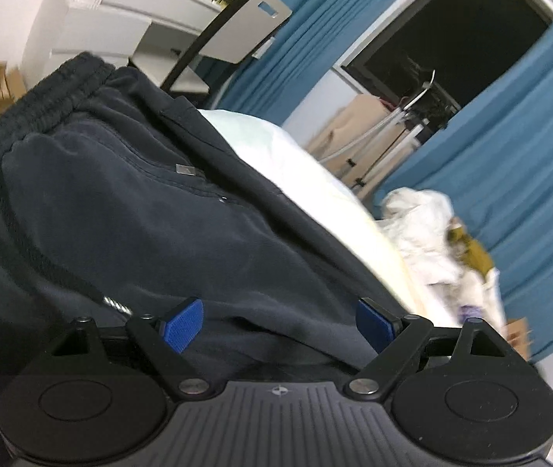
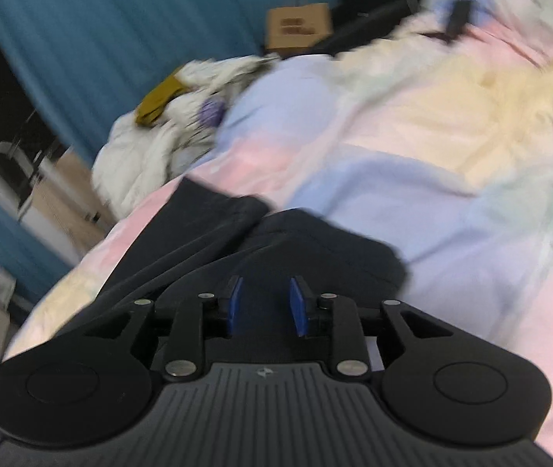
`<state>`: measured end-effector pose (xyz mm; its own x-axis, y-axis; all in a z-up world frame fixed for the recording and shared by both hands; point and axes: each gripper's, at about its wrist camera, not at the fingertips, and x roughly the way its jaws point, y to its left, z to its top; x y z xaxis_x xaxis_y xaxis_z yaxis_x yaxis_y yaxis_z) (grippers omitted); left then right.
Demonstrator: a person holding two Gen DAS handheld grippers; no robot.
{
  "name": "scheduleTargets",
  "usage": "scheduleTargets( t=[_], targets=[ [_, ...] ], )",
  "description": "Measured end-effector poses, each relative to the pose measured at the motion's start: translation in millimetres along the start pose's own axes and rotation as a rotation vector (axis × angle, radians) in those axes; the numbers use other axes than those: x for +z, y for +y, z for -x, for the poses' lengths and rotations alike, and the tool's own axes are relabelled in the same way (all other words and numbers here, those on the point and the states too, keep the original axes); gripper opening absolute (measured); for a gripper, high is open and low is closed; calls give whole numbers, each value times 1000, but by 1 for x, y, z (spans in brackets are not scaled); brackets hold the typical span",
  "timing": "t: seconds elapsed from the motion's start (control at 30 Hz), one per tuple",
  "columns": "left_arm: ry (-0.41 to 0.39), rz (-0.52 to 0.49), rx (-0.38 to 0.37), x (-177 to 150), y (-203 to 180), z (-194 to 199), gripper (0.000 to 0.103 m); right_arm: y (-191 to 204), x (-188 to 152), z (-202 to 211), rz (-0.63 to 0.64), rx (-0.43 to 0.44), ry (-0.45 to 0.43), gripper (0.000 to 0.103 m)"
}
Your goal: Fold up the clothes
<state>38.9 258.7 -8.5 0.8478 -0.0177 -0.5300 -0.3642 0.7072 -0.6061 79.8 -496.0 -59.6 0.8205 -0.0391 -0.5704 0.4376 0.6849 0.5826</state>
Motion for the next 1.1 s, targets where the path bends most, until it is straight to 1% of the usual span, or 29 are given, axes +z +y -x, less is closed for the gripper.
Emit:
scheduleTargets(
  t=[0.03,0.07,0.1,0.13,0.17,0.23,0.3,0.37,0.4,0.43,0.53,0.6,0.63,0.67,0.7,0.73,0.77,0.87,1.03,1.1],
  targets=[
    [-6,9,-2,0,-1,7,88,-11,3,0,-48,11,-4,36],
    [-14,8,5,-1,-2,12,89,-19,5,-2,-78,19,-3,44],
    [-31,11,31,-1,-2,17,92,-27,7,-5,-105,26,0,49],
    [-34,9,55,-2,-2,20,96,-33,6,-9,-114,16,15,60],
    [-28,5,76,-4,-1,20,96,-38,5,-15,-120,3,33,64],
    [-7,14,100,-10,1,19,96,-49,4,-25,-133,-23,67,67],
    [-3,53,81,-13,3,19,96,-59,-2,-39,-174,-22,121,68],
    [4,76,61,-14,3,20,98,-70,-8,-52,-243,5,158,67],
    [10,79,53,-13,3,20,98,-72,-10,-56,-263,23,162,67],
    [6,84,53,-13,3,23,98,-74,-12,-61,-279,41,164,66],
    [-8,127,49,-10,8,36,100,-76,-14,-72,-315,87,159,54],
    [-19,167,44,-6,14,46,101,-71,-14,-73,-304,105,134,35],
    [-10,206,31,-3,20,51,101,-68,-13,-72,-291,115,118,20],
    [3,259,20,2,28,58,101,-63,-11,-70,-269,111,96,13],
    [16,307,10,6,35,64,101,-58,-9,-66,-248,104,75,8],
    [35,348,22,12,43,70,101,-55,-8,-62,-240,111,54,5],
    [54,389,35,17,50,76,101,-53,-6,-58,-236,121,33,5],
    [52,488,52,31,73,102,101,-52,-2,-50,-263,145,-12,5],
    [38,571,185,46,116,136,99,-49,5,-44,-275,154,-38,5],
    [72,594,197,47,132,133,96,-46,7,-41,-261,154,-44,5]
  ],
)
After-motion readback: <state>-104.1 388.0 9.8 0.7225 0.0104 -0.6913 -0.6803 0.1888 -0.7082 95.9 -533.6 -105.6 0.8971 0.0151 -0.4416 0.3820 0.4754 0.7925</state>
